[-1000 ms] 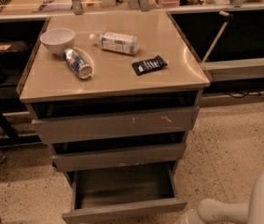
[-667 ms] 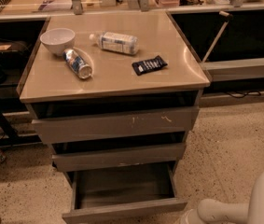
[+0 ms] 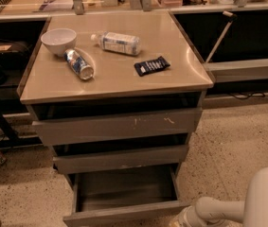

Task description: Close bottom drawer

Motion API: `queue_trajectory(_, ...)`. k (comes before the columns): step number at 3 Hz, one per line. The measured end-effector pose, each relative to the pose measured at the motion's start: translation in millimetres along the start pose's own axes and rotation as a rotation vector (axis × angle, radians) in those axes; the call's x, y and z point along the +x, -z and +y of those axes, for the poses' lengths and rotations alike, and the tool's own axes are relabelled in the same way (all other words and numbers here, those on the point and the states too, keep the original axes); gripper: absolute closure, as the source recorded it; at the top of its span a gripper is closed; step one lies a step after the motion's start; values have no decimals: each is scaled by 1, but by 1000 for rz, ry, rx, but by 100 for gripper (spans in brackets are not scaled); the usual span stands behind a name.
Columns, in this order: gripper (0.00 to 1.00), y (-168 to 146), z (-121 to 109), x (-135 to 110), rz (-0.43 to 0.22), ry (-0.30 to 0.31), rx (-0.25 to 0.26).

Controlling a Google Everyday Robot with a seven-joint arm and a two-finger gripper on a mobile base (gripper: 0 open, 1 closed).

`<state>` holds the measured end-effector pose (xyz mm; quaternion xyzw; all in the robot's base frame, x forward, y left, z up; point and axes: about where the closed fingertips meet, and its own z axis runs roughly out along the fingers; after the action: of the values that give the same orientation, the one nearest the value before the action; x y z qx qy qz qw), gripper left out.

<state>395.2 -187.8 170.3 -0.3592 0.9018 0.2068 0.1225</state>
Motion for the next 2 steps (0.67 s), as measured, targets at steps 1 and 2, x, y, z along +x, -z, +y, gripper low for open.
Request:
queue_trajectory(1,100,-5,-5,-18,1,25,5)
queue_trajectory(2,100,-9,-6,-32,9,48,2)
